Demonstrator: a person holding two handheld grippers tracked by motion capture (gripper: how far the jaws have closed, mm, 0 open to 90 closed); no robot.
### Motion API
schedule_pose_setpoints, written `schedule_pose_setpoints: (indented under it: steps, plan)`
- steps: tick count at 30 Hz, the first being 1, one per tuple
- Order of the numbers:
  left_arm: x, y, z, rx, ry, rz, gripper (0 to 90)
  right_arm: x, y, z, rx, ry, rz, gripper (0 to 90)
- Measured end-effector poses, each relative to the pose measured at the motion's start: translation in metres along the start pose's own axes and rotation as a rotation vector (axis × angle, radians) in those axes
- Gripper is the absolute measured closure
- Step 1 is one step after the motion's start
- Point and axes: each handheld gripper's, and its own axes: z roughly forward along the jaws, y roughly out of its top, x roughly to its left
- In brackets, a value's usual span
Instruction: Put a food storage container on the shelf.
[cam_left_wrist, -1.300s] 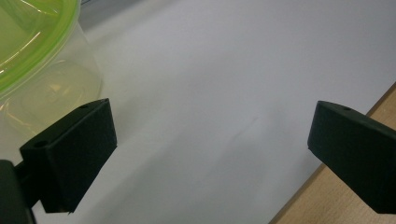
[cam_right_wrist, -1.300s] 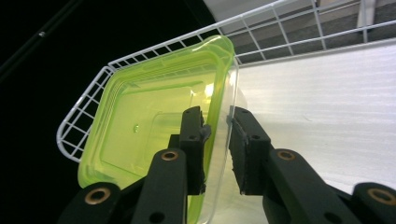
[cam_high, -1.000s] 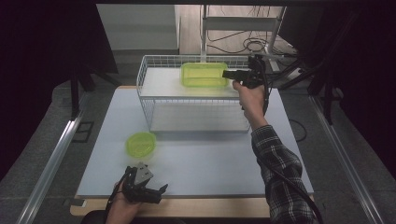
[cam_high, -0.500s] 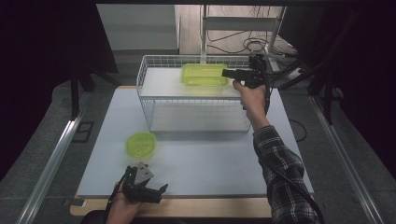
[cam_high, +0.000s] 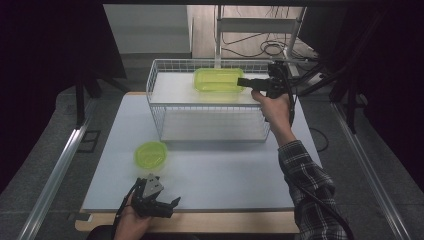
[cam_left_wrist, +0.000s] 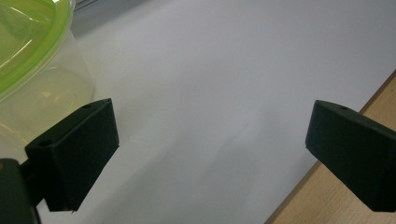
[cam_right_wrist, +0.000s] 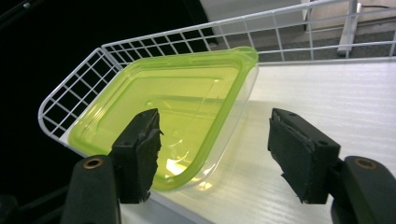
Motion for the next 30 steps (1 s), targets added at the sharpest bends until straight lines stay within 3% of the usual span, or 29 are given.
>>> schedule_pose_setpoints:
  steps: [10, 21, 30]
  plan:
    - [0.002, 0.0, 0.001, 0.001, 0.002, -0.013, 2.9, 0.007, -0.011, -0.012, 0.014, 0.008, -0.074, 27.5]
    - [0.004, -0.002, 0.0, -0.003, 0.009, -0.013, 3.1, 0.011, -0.024, -0.018, 0.038, 0.028, -0.11, 23.2]
    - [0.003, -0.001, 0.001, -0.008, 0.002, -0.013, 3.3, 0.019, -0.037, -0.024, 0.054, 0.031, -0.175, 19.9]
